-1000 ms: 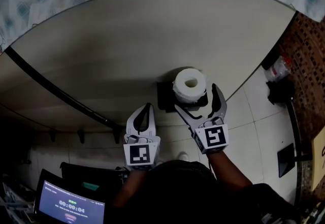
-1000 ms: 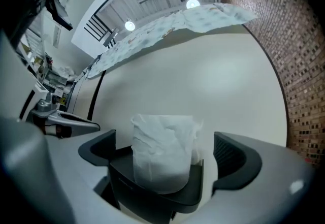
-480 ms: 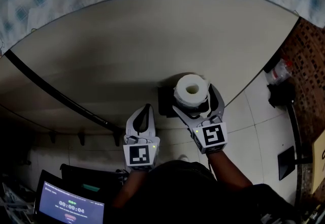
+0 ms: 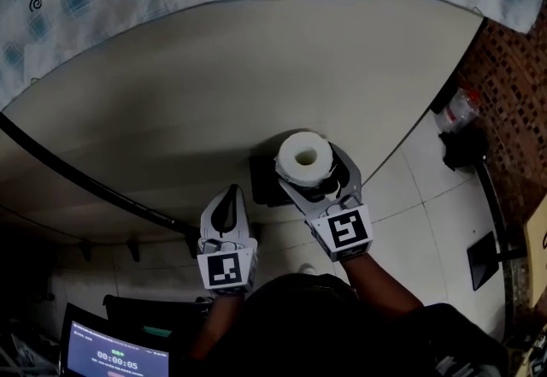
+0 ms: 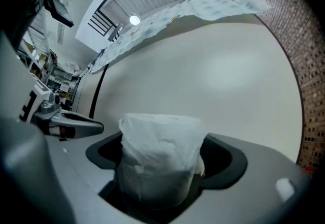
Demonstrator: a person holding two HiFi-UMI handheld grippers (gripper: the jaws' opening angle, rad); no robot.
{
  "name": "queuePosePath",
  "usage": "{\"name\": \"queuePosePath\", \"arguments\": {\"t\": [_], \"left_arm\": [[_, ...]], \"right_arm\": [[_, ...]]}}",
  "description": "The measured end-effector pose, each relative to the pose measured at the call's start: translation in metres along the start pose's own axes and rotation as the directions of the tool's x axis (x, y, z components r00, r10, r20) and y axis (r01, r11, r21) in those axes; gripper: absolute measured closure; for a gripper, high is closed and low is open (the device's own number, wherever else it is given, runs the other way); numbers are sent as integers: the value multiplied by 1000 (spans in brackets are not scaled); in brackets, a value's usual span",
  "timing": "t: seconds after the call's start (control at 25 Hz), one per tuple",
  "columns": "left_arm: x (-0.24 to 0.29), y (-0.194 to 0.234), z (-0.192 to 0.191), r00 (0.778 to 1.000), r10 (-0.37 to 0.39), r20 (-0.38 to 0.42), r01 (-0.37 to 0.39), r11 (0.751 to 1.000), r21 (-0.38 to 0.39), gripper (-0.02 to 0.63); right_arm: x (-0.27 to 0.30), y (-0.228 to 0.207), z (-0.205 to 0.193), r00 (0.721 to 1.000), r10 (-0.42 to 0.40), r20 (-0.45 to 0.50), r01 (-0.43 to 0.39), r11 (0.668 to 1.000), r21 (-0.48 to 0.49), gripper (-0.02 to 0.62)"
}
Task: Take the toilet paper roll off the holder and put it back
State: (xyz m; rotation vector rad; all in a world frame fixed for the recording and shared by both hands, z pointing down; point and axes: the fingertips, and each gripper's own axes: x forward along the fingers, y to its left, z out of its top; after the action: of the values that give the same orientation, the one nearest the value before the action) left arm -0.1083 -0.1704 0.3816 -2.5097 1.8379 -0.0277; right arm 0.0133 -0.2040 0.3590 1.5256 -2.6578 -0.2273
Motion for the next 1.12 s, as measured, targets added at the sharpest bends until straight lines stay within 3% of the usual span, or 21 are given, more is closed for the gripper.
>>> {"name": "queuePosePath", "arguments": {"t": [0.24, 1.12], "left_arm": [[-1, -3, -2, 1000, -10, -11, 10, 1000, 9, 588], [-13, -14, -9, 999, -24, -33, 24, 999, -25, 588]], "right_arm": [[-4, -1, 3, 1000, 3, 12, -3, 1000, -3, 166], [-41, 3, 33, 997, 5, 75, -6, 1000, 20, 170]]}}
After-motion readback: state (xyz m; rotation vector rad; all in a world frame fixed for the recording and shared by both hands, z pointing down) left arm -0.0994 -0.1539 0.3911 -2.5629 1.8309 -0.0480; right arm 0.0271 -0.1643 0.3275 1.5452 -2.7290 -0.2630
